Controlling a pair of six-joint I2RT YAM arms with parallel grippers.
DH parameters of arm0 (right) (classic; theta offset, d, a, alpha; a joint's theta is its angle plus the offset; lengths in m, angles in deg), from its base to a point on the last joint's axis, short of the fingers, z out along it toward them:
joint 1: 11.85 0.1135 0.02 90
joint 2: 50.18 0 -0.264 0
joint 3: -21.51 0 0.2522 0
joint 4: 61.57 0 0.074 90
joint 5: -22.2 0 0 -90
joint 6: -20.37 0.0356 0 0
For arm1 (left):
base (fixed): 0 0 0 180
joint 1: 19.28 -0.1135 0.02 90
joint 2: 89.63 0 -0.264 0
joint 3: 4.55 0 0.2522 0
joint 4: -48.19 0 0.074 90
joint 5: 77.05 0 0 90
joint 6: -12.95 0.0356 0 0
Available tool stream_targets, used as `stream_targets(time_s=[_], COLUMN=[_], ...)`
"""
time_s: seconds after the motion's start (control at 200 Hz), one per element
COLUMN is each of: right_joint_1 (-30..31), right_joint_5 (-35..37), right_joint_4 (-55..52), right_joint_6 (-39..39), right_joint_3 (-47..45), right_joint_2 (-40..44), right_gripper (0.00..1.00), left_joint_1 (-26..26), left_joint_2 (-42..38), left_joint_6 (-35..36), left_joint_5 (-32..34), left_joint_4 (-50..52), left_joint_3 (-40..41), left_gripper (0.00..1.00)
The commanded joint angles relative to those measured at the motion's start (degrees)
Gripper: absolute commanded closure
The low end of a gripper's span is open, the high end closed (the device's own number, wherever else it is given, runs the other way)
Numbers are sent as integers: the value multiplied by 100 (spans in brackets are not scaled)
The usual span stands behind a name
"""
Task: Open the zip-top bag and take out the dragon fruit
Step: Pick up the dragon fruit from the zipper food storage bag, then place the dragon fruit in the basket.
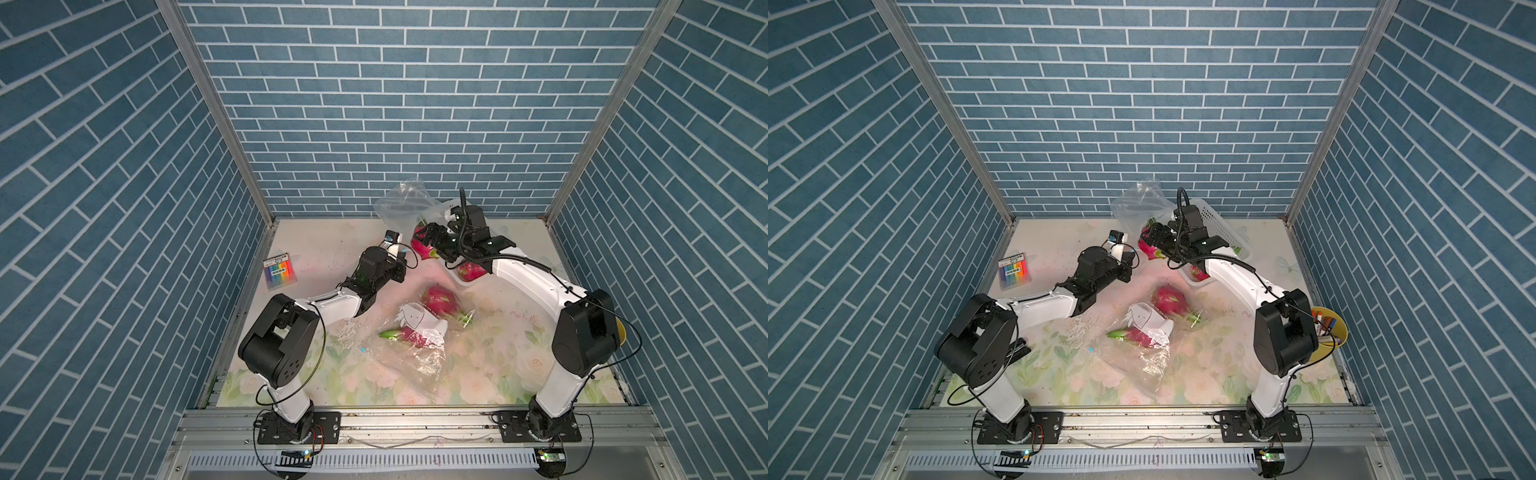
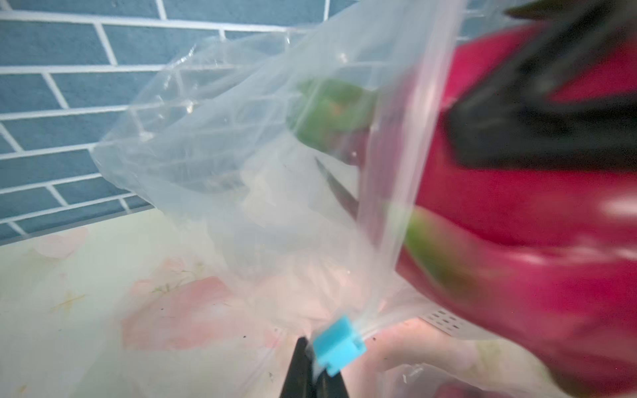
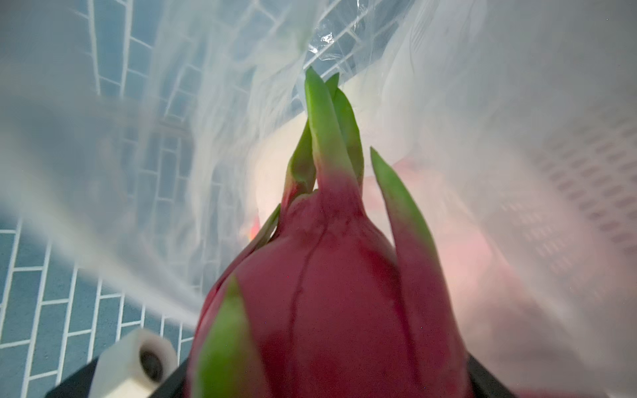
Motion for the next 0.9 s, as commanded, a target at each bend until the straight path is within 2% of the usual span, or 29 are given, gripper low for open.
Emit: stream_targets(time_s=[0.0, 0.245, 0.385, 0.53, 0.68, 0.835, 0.895], right_joint_1=[-39, -31, -40, -86, -368, -734, -845], right_joint_5=[-276, -802, -755, -170, 113, 648, 818], right_joint_4=[-241, -309, -699, -1425, -1569, -1528, -1639], right_joint_6=[18, -101, -451, -1030, -1221, -1470, -1568], right_joint_3=[-152, -266, -191, 105, 166, 289, 485], right_joint_2=[278, 388, 684, 1047, 1160, 941, 696], right_gripper=[23, 24, 24, 23, 23, 23, 23], left_joint_1=[-112, -193, -372, -626, -699, -725, -773], left_joint_2=[179, 536, 554, 425, 44, -601, -815], left_joint_6=[130, 81, -123, -577, -864, -1094, -1275], left_joint_5=[241, 304, 281, -37, -130, -52, -222], left_joint_4=[71, 318, 528, 597, 780, 894, 704], left_joint_3=[-240, -602, -626, -437, -126, 459, 787], left_gripper=[100, 100, 100, 100, 100, 100, 100])
